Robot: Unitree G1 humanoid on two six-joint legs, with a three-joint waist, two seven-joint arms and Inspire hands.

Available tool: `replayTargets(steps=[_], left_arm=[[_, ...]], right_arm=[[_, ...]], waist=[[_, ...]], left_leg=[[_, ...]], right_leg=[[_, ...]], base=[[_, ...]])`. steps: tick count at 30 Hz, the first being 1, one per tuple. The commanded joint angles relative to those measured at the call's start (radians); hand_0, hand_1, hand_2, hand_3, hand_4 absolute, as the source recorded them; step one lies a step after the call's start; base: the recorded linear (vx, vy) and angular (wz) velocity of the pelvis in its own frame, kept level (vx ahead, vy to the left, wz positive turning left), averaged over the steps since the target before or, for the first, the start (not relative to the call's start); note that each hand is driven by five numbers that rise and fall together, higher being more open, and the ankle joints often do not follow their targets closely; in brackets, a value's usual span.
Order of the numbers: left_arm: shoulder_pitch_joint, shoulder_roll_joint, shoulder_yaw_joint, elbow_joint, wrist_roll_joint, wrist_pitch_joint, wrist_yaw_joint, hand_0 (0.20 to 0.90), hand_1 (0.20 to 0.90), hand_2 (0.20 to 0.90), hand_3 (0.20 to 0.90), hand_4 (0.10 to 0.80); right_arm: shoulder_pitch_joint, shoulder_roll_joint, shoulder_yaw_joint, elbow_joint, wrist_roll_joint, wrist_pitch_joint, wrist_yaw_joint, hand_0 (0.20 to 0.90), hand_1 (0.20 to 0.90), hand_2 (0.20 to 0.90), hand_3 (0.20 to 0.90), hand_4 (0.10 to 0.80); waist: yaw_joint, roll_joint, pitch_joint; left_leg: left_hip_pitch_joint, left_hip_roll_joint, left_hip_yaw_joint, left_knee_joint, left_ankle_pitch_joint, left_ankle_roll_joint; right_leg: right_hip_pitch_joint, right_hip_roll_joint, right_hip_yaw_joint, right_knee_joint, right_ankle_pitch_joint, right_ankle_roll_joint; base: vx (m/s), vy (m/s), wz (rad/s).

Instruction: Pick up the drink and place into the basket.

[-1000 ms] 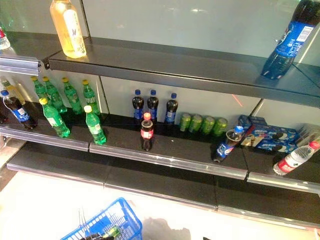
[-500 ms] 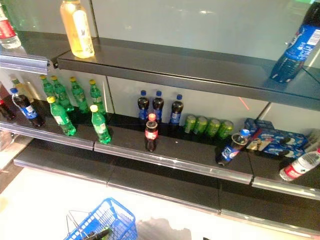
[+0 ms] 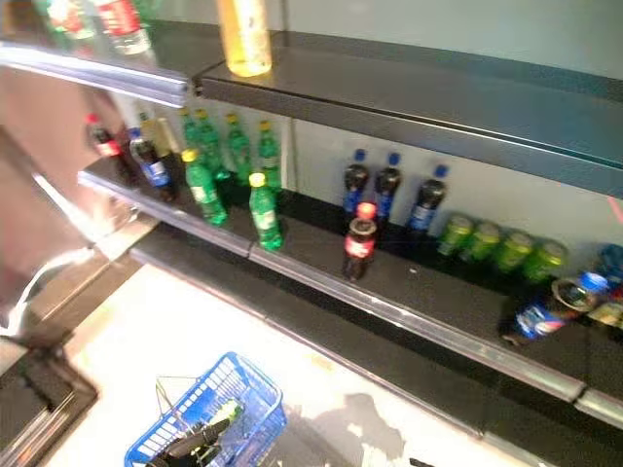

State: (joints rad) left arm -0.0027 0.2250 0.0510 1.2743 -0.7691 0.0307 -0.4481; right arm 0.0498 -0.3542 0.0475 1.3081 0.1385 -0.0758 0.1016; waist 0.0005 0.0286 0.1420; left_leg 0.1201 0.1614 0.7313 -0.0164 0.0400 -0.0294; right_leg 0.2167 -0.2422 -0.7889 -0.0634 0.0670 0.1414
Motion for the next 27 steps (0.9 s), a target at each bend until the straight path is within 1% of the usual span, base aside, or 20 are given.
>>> replayTargets(steps=[1, 3, 5, 6, 9, 12, 15, 16, 19, 20, 21, 22, 23, 24, 27], left_arm=[[-0.023, 0.009, 0.033, -0.045, -0.036, -0.013, -0.124, 0.3, 0.3, 0.3, 0.2, 0.1], [-0.007, 0.012, 0.042, -0.038, -0.047, -0.02, -0.13, 0.3, 0.3, 0.3, 0.2, 0.1], [0.006, 0.021, 0.047, -0.03, -0.039, -0.025, -0.143, 0.3, 0.3, 0.3, 0.2, 0.1], [0.012, 0.026, 0.053, -0.026, -0.026, -0.028, -0.147, 0.3, 0.3, 0.3, 0.2, 0.1], [0.017, 0.038, 0.067, -0.015, -0.014, -0.032, -0.154, 0.3, 0.3, 0.3, 0.2, 0.1], [0.022, 0.041, 0.071, -0.012, -0.007, -0.036, -0.149, 0.3, 0.3, 0.3, 0.2, 0.1], [0.024, 0.045, 0.071, -0.015, 0.001, -0.032, -0.145, 0.3, 0.3, 0.3, 0.2, 0.1], [0.025, 0.047, 0.072, -0.015, 0.004, -0.031, -0.145, 0.3, 0.3, 0.3, 0.2, 0.1], [0.026, 0.049, 0.072, -0.02, -0.001, -0.027, -0.156, 0.3, 0.3, 0.3, 0.2, 0.1], [0.025, 0.047, 0.068, -0.03, -0.013, -0.02, -0.161, 0.3, 0.3, 0.3, 0.2, 0.1], [0.025, 0.047, 0.067, -0.032, -0.015, -0.017, -0.162, 0.3, 0.3, 0.3, 0.2, 0.1], [0.025, 0.044, 0.062, -0.038, -0.02, -0.015, -0.162, 0.3, 0.3, 0.3, 0.2, 0.1], [0.024, 0.043, 0.06, -0.042, -0.021, -0.013, -0.16, 0.3, 0.3, 0.3, 0.2, 0.1], [0.021, 0.041, 0.054, -0.044, -0.021, -0.01, -0.16, 0.3, 0.3, 0.3, 0.2, 0.1], [0.008, 0.04, 0.044, -0.045, -0.007, -0.01, -0.154, 0.3, 0.3, 0.3, 0.2, 0.1]], right_arm=[[-0.091, 0.029, -0.028, 0.057, 0.002, -0.045, 0.0, 0.9, 0.9, 0.9, 0.9, 0.8], [-0.088, 0.028, -0.031, 0.058, -0.021, -0.059, 0.012, 0.9, 0.9, 0.9, 0.9, 0.8], [-0.082, 0.027, -0.033, 0.057, -0.029, -0.068, 0.025, 0.9, 0.9, 0.9, 0.9, 0.8], [-0.076, 0.031, -0.031, 0.054, -0.03, -0.069, 0.028, 0.9, 0.9, 0.9, 0.9, 0.8], [-0.064, 0.044, -0.026, 0.049, -0.04, -0.072, 0.035, 0.9, 0.9, 0.9, 0.9, 0.8], [-0.057, 0.062, -0.022, 0.05, -0.05, -0.081, 0.03, 0.9, 0.9, 0.9, 0.9, 0.8], [-0.057, 0.068, -0.018, 0.046, -0.041, -0.082, 0.027, 0.9, 0.9, 0.9, 0.9, 0.8], [-0.059, 0.071, -0.016, 0.041, -0.042, -0.08, 0.027, 0.9, 0.9, 0.9, 0.9, 0.8], [-0.065, 0.07, -0.014, 0.035, -0.049, -0.074, 0.027, 0.9, 0.9, 0.9, 0.9, 0.8], [-0.071, 0.066, -0.011, 0.031, -0.057, -0.062, 0.021, 0.9, 0.9, 0.9, 0.9, 0.8], [-0.072, 0.065, -0.011, 0.03, -0.059, -0.059, 0.019, 0.9, 0.9, 0.9, 0.9, 0.8], [-0.074, 0.06, -0.011, 0.03, -0.063, -0.053, 0.014, 0.9, 0.9, 0.9, 0.9, 0.8], [-0.075, 0.058, -0.012, 0.03, -0.063, -0.051, 0.013, 0.9, 0.9, 0.9, 0.9, 0.8], [-0.077, 0.052, -0.017, 0.031, -0.06, -0.047, 0.009, 0.9, 0.9, 0.9, 0.9, 0.8], [-0.078, 0.041, -0.037, 0.035, -0.043, -0.055, 0.017, 0.9, 0.9, 0.9, 0.9, 0.8]], waist=[[0.042, -0.021, 0.001], [0.052, -0.012, -0.007], [0.064, -0.005, -0.018], [0.072, -0.002, -0.028], [0.085, -0.003, -0.047], [0.1, -0.008, -0.059], [0.107, -0.01, -0.064], [0.111, -0.012, -0.065], [0.116, -0.013, -0.067], [0.121, -0.015, -0.068], [0.122, -0.016, -0.068], [0.127, -0.018, -0.067], [0.128, -0.02, -0.066], [0.132, -0.024, -0.065], [0.132, -0.03, -0.063]], left_leg=[[-0.01, 0.04, -0.035, -0.036, 0.067, -0.08], [-0.013, 0.03, -0.044, -0.057, 0.08, -0.087], [-0.022, 0.026, -0.053, -0.061, 0.079, -0.08], [-0.023, 0.02, -0.054, -0.063, 0.072, -0.071], [-0.02, -0.005, -0.061, -0.066, 0.048, -0.049], [-0.02, -0.035, -0.076, -0.069, 0.023, -0.024], [-0.021, -0.049, -0.08, -0.071, 0.014, -0.016], [-0.02, -0.06, -0.085, -0.071, 0.006, -0.007], [-0.019, -0.077, -0.09, -0.071, -0.007, 0.006], [-0.017, -0.092, -0.094, -0.071, -0.017, 0.017], [-0.016, -0.096, -0.095, -0.071, -0.02, 0.019], [-0.016, -0.11, -0.103, -0.07, -0.03, 0.029], [-0.015, -0.118, -0.107, -0.07, -0.036, 0.034], [-0.014, -0.136, -0.118, -0.071, -0.048, 0.045], [-0.007, -0.172, -0.15, -0.071, -0.07, 0.064]], right_leg=[[-0.042, 0.053, 0.059, 0.13, -0.102, -0.063], [-0.032, 0.048, 0.053, 0.125, -0.1, -0.053], [-0.024, 0.045, 0.047, 0.132, -0.109, -0.059], [-0.022, 0.039, 0.037, 0.143, -0.114, -0.065], [-0.014, 0.026, 0.016, 0.16, -0.119, -0.065], [-0.006, 0.015, 0.005, 0.167, -0.109, -0.057], [-0.001, 0.01, -0.004, 0.166, -0.101, -0.05], [-0.001, 0.004, -0.006, 0.169, -0.09, -0.044], [-0.002, -0.004, -0.009, 0.172, -0.078, -0.036], [-0.003, -0.012, -0.011, 0.176, -0.064, -0.03], [-0.003, -0.014, -0.01, 0.177, -0.061, -0.028], [-0.005, -0.026, -0.007, 0.187, -0.045, -0.02], [-0.005, -0.033, -0.005, 0.192, -0.037, -0.014], [-0.007, -0.049, 0.001, 0.204, -0.012, -0.002], [-0.023, -0.106, 0.025, 0.276, 0.057, 0.035]], base=[[0.083, 0.265, 1.08], [0.119, 0.267, 0.68], [0.115, 0.214, 0.54], [0.114, 0.18, 0.48], [0.113, 0.155, 0.54], [0.098, 0.147, 0.2], [0.056, 0.099, 0.17], [0.056, 0.111, 0.07], [0.051, 0.15, 0.02], [0.047, 0.194, 0.0], [0.053, 0.249, -0.02], [0.036, 0.181, 0.0], [0.057, 0.287, 0.04], [0.062, 0.276, 0.06], [0.083, 0.306, 0.21]])
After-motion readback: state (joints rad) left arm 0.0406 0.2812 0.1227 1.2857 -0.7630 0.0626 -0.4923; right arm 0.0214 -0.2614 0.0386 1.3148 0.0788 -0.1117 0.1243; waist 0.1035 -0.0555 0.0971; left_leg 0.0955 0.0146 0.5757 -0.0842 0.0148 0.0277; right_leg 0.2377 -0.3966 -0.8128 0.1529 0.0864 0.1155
